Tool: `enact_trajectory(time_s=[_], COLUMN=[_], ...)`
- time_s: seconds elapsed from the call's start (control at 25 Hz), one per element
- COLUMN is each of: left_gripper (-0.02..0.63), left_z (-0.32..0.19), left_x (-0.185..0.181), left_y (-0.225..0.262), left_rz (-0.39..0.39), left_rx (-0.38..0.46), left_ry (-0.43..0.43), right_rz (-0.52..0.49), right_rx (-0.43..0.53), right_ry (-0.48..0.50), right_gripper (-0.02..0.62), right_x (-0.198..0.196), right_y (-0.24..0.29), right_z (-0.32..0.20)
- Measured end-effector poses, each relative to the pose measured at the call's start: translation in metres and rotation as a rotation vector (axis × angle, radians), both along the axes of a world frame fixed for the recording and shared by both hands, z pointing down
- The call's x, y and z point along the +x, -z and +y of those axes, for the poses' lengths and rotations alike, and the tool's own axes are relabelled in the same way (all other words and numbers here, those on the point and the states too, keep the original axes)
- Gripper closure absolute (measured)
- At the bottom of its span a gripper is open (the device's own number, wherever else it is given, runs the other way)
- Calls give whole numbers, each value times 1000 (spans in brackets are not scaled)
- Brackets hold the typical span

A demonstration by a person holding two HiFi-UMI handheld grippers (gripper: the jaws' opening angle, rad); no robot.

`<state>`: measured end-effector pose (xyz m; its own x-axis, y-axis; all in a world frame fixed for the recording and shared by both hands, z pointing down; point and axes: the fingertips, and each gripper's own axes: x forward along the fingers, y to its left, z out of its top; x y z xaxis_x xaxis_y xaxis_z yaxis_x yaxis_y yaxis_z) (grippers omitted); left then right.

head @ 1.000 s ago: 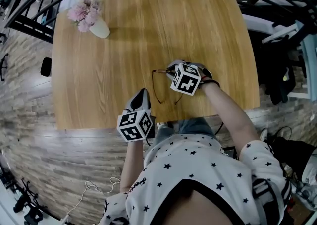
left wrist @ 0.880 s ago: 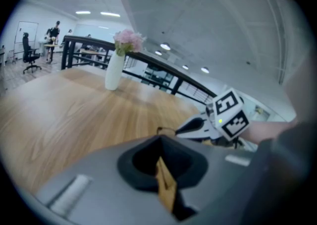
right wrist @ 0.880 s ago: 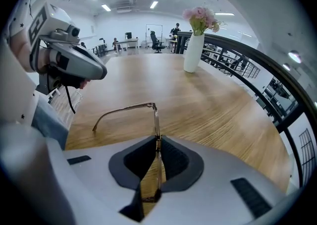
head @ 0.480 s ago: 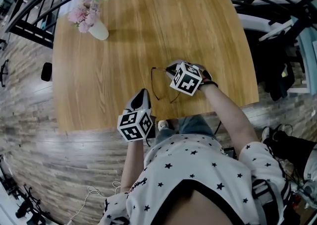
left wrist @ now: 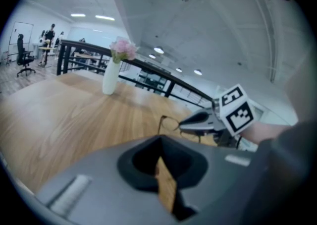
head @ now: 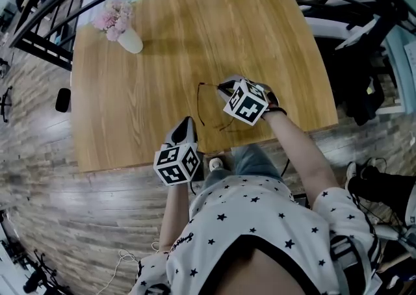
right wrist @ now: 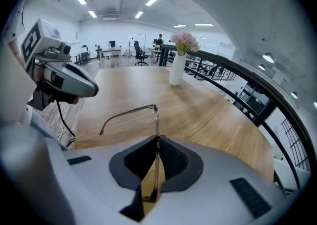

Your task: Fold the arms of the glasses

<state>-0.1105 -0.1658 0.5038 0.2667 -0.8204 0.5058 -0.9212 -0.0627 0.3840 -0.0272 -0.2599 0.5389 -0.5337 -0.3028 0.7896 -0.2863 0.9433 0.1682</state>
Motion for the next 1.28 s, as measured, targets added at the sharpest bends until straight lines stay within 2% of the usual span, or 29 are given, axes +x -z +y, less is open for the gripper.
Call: enact_trajectory(time_s=[0.72,1.28], left_gripper=[598,595], left_z=[40,60], left_x=[4,8], left_y=[14,34], left_rz=[16,10], left_rx=[40,94], left_ry=[-62,-127], right_rz=[-102,-165], right_rx=[61,98], right_ry=[-176,-260], right_gripper=[563,563], right_x=[13,21], right_y=[37,62], right_z=[40,71])
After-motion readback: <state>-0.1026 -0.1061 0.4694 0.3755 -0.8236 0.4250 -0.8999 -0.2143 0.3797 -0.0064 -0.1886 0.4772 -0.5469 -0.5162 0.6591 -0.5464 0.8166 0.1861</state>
